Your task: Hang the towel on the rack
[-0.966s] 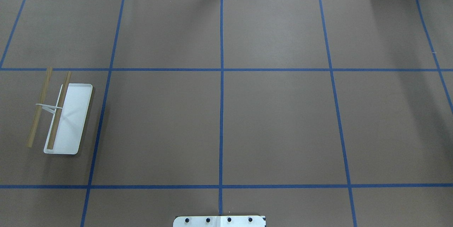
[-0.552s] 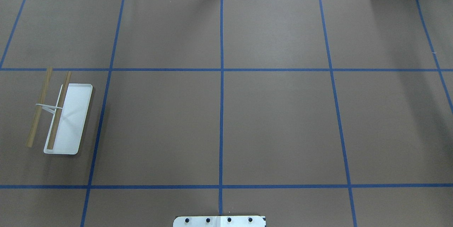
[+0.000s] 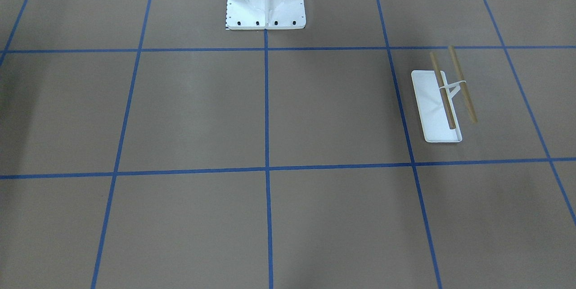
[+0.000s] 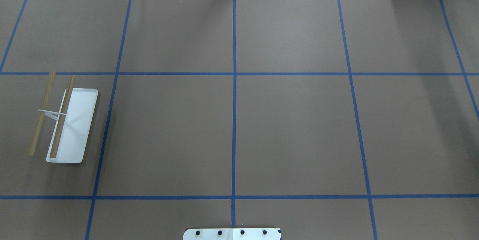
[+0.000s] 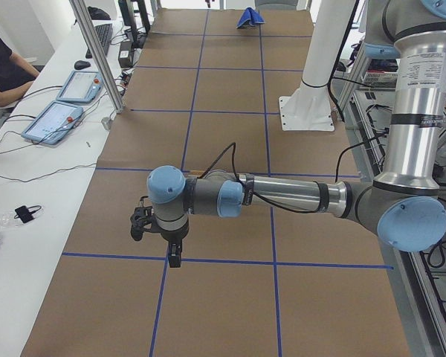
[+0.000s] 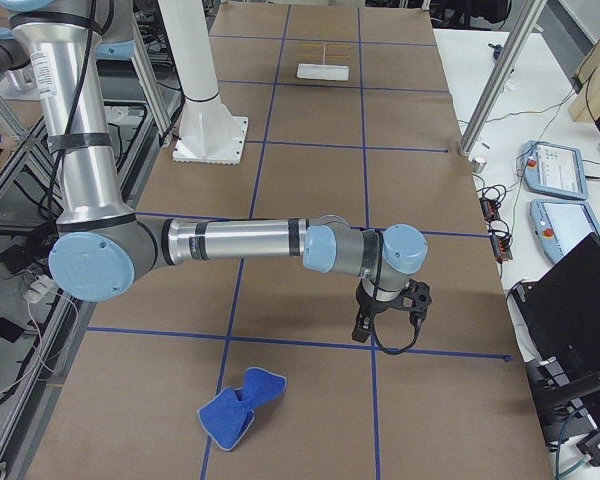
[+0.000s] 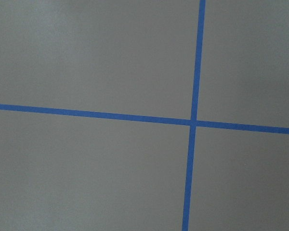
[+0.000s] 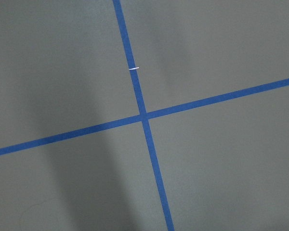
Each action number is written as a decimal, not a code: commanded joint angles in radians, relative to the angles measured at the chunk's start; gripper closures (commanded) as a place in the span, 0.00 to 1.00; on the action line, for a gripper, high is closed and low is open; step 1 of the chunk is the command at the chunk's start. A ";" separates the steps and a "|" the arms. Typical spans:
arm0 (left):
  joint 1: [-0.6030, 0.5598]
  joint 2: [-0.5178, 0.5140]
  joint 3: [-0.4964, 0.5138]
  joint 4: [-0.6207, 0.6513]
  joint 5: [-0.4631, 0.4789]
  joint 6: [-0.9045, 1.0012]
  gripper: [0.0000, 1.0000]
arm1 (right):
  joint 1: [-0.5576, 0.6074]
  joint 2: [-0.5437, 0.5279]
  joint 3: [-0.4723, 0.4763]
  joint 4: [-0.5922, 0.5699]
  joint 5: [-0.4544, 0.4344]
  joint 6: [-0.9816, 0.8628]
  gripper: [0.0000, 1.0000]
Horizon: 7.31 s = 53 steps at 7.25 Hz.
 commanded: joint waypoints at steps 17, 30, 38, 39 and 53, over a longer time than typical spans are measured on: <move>0.020 0.070 0.010 -0.302 0.008 -0.023 0.02 | 0.020 -0.348 0.040 0.457 0.005 -0.217 0.00; 0.020 0.069 -0.001 -0.307 -0.037 -0.025 0.02 | 0.063 -0.351 -0.004 0.173 -0.187 -0.882 0.00; 0.021 0.067 -0.001 -0.307 -0.038 -0.025 0.02 | 0.049 -0.353 -0.116 0.173 -0.139 -0.993 0.00; 0.023 0.067 -0.001 -0.307 -0.040 -0.025 0.02 | 0.046 -0.348 -0.119 0.173 -0.139 -0.991 0.10; 0.153 -0.118 -0.015 -0.330 -0.198 -0.424 0.02 | 0.045 -0.035 0.365 -0.104 0.043 -0.815 1.00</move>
